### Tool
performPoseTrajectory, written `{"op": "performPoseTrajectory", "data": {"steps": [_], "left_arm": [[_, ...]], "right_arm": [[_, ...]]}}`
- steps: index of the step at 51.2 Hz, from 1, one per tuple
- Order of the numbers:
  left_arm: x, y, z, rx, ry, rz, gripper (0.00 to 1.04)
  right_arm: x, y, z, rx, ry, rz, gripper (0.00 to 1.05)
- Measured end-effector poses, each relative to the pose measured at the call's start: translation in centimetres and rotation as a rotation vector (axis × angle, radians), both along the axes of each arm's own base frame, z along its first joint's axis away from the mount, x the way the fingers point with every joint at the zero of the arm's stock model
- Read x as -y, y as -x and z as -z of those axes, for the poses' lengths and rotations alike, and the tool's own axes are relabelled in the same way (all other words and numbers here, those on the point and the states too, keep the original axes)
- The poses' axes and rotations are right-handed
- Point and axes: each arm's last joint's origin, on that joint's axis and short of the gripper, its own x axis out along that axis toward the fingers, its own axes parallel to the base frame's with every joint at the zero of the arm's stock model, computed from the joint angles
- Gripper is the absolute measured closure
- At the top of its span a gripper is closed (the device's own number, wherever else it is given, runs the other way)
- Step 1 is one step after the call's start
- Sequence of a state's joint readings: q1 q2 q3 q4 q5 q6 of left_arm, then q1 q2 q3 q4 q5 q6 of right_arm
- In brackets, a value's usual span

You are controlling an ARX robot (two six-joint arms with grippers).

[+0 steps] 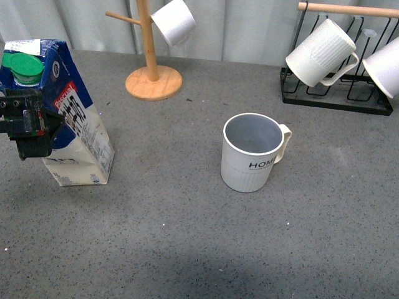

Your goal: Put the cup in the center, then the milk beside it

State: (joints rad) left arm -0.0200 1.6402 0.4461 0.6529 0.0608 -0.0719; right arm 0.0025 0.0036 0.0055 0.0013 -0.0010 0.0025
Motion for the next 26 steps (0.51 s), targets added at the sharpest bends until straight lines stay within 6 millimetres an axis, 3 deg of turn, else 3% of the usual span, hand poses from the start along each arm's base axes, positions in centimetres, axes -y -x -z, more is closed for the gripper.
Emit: {"op": "performPoseTrajectory", "data": {"steps": [9, 26], "left_arm": [[-0.02, -0.16, -0.14, 0.012, 0.009, -0.011, 0.09], [0.15, -0.2, -0.2, 0.017, 0.026, -0.018, 0.6]], "right_arm": [[0.0, 0.0, 0.0, 0.0, 0.0, 0.0, 0.09], [0.0, 0.0, 0.0, 0.0, 0.0, 0.0, 0.09]]}}
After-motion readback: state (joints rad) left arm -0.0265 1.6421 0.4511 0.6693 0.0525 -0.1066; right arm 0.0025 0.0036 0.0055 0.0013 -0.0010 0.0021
